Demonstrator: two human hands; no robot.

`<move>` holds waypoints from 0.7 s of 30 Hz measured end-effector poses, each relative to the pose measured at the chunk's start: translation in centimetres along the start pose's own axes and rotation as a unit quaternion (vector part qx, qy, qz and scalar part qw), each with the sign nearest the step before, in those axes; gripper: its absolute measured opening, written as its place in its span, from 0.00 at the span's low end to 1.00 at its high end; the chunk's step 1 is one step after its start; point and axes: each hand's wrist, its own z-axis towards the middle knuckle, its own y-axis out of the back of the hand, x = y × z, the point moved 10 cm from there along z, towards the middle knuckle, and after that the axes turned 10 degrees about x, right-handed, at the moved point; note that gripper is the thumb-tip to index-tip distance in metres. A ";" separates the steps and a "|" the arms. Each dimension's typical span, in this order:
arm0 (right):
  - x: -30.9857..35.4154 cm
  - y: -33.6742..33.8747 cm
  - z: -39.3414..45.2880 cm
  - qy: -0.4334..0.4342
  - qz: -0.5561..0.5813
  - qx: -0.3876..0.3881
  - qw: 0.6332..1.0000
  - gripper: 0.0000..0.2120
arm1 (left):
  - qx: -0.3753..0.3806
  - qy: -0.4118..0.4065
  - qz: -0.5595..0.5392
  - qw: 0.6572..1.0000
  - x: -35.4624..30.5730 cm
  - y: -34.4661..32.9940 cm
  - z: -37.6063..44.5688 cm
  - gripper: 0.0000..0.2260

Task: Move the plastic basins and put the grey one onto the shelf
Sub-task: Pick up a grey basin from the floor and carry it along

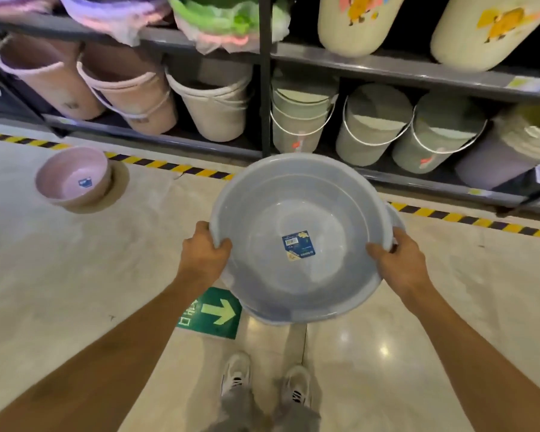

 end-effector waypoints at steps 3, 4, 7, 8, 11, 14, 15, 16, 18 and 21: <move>-7.0 -5.7 4.8 -0.005 -0.001 0.000 1.000 0.19 | -0.006 0.005 -0.008 1.000 6.6 -5.7 5.8 0.18; -9.7 -7.7 6.2 -0.011 -0.001 0.002 1.000 0.19 | -0.007 0.010 -0.009 1.000 8.9 -7.7 7.7 0.18; -17.5 -13.7 10.2 -0.022 -0.003 0.016 1.000 0.21 | -0.002 0.026 0.016 1.000 15.5 -13.7 12.6 0.17; -19.9 -15.4 11.5 -0.024 -0.006 0.020 0.999 0.21 | -0.005 0.027 0.025 0.999 17.6 -15.6 14.0 0.16; -26.7 -19.6 15.0 -0.027 -0.025 0.027 0.999 0.19 | -0.034 0.012 0.049 0.998 23.1 -20.3 17.9 0.11; -31.1 -22.4 18.6 -0.020 -0.067 0.037 0.997 0.16 | -0.040 -0.001 0.073 0.996 26.8 -24.2 21.3 0.10; -32.0 -23.0 19.5 -0.015 -0.080 0.031 0.996 0.16 | -0.037 -0.013 0.080 0.996 27.6 -25.2 22.2 0.10; -32.8 -23.4 20.4 -0.010 -0.091 0.022 0.996 0.15 | -0.038 -0.026 0.088 0.995 28.2 -26.1 23.2 0.10; -34.2 -24.4 21.6 -0.004 -0.107 0.005 0.994 0.16 | -0.048 -0.047 0.104 0.992 29.0 -27.1 24.8 0.11; -35.5 -25.4 22.5 0.008 -0.140 -0.026 0.990 0.15 | -0.061 -0.064 0.143 0.986 30.0 -28.2 25.8 0.12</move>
